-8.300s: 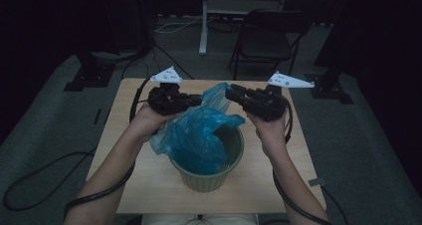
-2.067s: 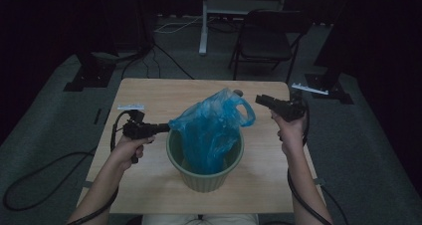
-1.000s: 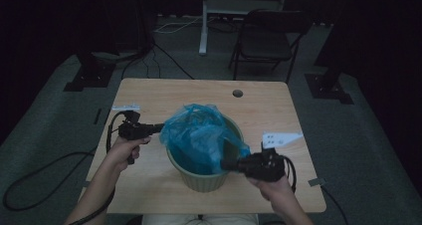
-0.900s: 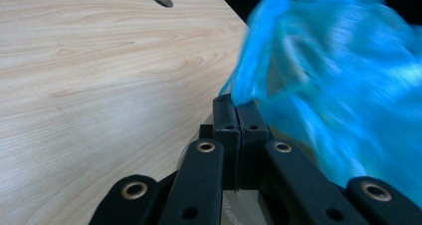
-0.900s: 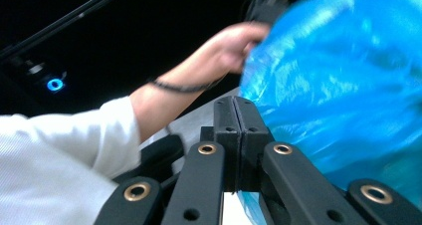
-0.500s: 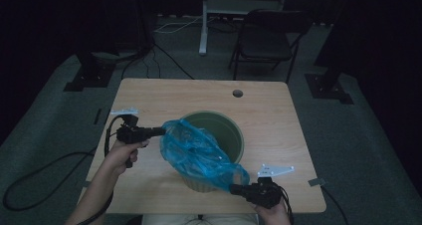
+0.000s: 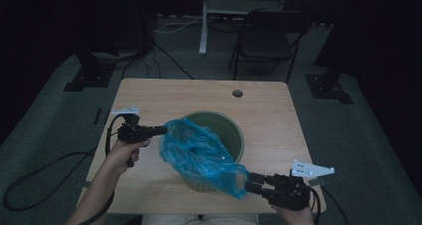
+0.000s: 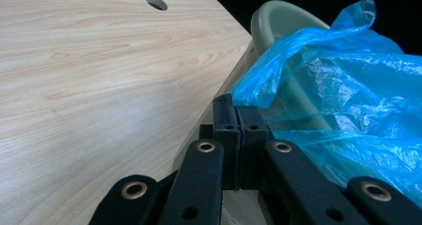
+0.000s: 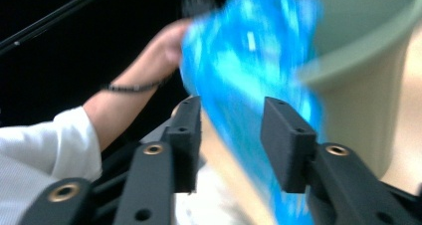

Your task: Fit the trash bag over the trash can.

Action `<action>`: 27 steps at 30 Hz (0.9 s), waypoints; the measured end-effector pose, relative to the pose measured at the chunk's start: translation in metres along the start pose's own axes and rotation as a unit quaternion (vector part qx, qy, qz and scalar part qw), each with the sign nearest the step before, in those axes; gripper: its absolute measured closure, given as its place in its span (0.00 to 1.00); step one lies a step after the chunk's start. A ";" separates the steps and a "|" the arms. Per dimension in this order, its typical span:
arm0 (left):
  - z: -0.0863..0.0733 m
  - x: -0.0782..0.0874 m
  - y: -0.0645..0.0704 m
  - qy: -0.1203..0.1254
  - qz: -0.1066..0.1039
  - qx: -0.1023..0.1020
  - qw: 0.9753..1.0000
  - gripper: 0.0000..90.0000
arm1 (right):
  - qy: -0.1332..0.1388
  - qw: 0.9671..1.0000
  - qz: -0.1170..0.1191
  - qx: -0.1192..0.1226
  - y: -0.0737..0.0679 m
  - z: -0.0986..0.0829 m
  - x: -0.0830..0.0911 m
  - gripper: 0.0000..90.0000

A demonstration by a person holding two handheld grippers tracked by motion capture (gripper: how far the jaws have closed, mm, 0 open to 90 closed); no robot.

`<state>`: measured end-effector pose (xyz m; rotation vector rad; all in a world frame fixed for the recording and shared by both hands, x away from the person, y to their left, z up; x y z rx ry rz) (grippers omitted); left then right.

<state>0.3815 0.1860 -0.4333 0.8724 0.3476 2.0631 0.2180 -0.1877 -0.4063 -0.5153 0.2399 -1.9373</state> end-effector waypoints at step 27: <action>0.004 -0.006 0.004 -0.009 -0.004 -0.003 1.000 1.00 | -0.051 0.985 0.025 0.166 -0.045 0.053 -0.057 0.84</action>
Point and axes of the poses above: each handheld gripper's, and its own axes: x roughly backward along the jaws, z roughly out of its top, y roughly to its right, the point moved 5 cm from there along -x, roughly forward along the jaws, and after that the axes turned 4 degrees about x, right-handed, at the moved point
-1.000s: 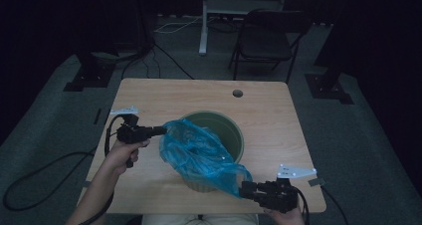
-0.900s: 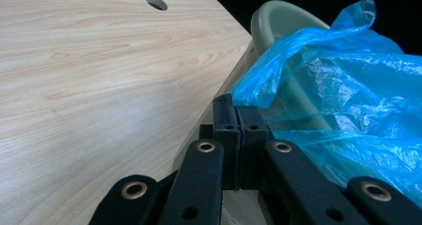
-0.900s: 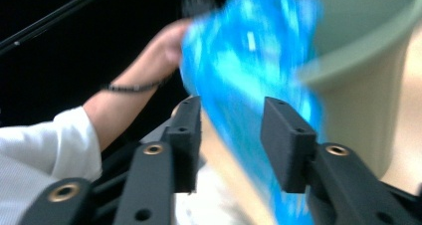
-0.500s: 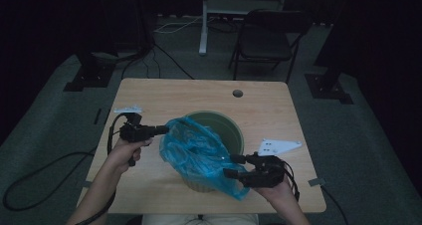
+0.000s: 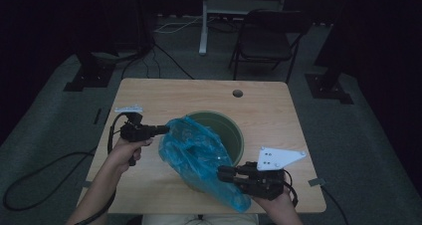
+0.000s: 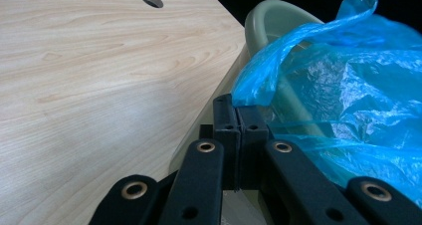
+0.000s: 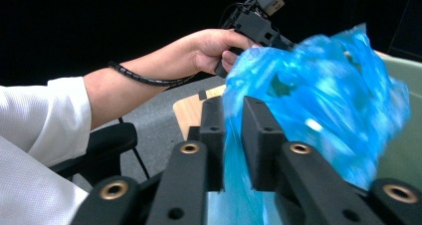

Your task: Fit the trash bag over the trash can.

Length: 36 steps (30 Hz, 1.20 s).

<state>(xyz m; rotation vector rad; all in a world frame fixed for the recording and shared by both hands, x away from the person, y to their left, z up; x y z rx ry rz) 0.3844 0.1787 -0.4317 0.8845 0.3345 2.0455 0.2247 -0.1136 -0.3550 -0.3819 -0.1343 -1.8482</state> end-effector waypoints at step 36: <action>-0.016 -0.008 -0.017 -0.019 0.046 -0.005 0.999 1.00 | -0.223 0.973 -0.030 -0.054 -0.006 -0.162 -0.104 1.00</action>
Point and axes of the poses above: each handheld gripper's, and its own axes: x roughly backward along the jaws, z roughly out of its top, y roughly to its right, the point moved 5 cm from there along -x, roughly forward along the jaws, and after that the axes turned 4 degrees about x, right-handed, at the moved point
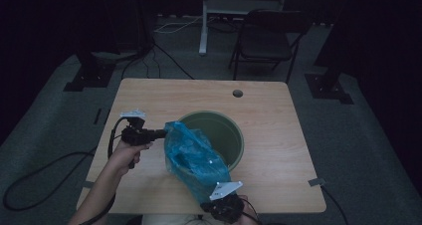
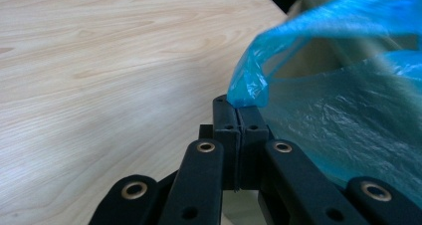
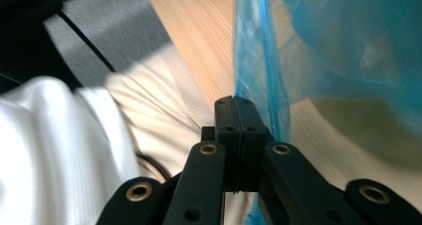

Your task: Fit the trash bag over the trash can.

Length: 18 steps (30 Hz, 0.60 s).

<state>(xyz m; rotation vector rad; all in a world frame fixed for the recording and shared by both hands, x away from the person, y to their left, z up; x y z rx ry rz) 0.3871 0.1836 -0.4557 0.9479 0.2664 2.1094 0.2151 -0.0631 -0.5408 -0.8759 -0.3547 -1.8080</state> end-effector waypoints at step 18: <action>0.015 0.007 0.011 0.041 -0.011 -0.006 0.999 1.00 | 0.240 0.967 -0.043 -0.080 0.036 0.029 0.165 0.62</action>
Point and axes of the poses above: each handheld gripper's, and its own axes: x roughly backward along the jaws, z roughly out of its top, y roughly to its right, the point moved 5 cm from there along -x, roughly forward along the jaws, and after that the axes turned 4 degrees about x, right-handed, at the moved point
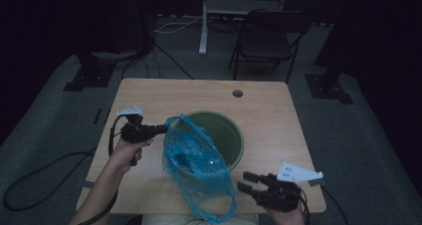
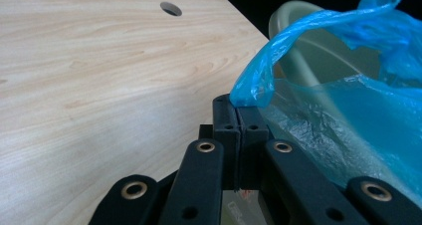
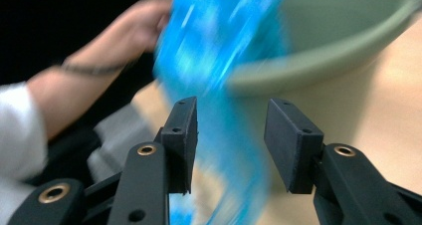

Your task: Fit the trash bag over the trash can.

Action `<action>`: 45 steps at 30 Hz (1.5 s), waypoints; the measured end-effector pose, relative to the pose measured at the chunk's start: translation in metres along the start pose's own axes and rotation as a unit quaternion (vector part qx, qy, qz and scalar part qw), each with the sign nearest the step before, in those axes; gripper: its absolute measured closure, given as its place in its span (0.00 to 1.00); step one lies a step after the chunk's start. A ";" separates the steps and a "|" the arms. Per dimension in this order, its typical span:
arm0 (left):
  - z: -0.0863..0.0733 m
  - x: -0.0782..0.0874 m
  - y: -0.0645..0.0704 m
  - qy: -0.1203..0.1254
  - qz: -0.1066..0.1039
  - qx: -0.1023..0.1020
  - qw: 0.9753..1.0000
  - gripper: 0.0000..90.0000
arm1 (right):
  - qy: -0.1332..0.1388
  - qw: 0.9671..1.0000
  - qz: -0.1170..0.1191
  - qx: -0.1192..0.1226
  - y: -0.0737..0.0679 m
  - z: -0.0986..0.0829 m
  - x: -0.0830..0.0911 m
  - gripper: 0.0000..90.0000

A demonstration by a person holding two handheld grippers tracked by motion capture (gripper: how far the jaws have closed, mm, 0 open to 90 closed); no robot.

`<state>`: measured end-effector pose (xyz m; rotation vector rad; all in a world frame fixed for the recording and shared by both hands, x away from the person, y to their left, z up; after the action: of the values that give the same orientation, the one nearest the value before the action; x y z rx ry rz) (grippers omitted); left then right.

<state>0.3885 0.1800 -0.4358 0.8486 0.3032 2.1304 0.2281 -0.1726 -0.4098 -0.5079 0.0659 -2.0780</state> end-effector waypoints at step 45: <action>0.016 -0.045 -0.015 -0.012 0.060 0.010 0.998 1.00 | -0.121 0.984 -0.125 -0.044 0.154 0.050 -0.109 1.00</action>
<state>0.4289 0.1544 -0.4524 0.9230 0.2673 2.2292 0.4213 -0.1572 -0.4379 -0.8568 -0.0519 -2.2467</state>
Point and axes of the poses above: each handheld gripper's, and its own axes: x roughly backward along the jaws, z roughly out of its top, y roughly to its right, the point moved 5 cm from there along -x, roughly forward along the jaws, and after that the axes turned 4 degrees about x, right-handed, at the moved point
